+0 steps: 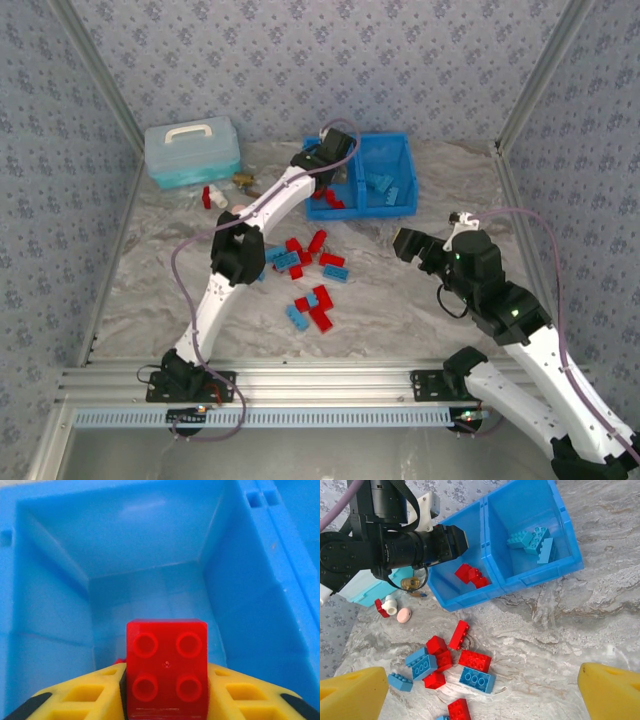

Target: Sort the legos into containers by color

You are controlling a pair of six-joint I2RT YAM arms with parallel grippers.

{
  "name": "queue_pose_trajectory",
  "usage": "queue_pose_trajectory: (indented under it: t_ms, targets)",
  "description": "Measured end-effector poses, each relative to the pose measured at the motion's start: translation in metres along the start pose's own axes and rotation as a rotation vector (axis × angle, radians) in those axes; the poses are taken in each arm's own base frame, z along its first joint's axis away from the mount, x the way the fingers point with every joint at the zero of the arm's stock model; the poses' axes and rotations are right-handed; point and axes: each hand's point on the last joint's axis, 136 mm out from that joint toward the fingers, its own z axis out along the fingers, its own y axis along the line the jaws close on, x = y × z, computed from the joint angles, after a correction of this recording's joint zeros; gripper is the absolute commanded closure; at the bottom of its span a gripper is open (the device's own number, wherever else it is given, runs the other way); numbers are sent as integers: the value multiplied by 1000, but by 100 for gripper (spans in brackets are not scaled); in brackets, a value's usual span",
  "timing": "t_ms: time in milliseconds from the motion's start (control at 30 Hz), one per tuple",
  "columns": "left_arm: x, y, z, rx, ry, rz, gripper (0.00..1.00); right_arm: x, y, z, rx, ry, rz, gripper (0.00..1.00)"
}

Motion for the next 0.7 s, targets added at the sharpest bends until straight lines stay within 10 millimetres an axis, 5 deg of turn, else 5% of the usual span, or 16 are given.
queue_pose_trajectory:
  t_ms: [367,500,700]
  targets:
    - [-12,-9,-28,69,-1,-9,49,6,-7,13,47,27,-87,0]
    - [-17,-1,-86,126,-29,-25,43,23,-3,35,23,104,-302,0]
    - [-35,20,-217,275,-198,-21,29,98,20,76,-169,393,-755,0]
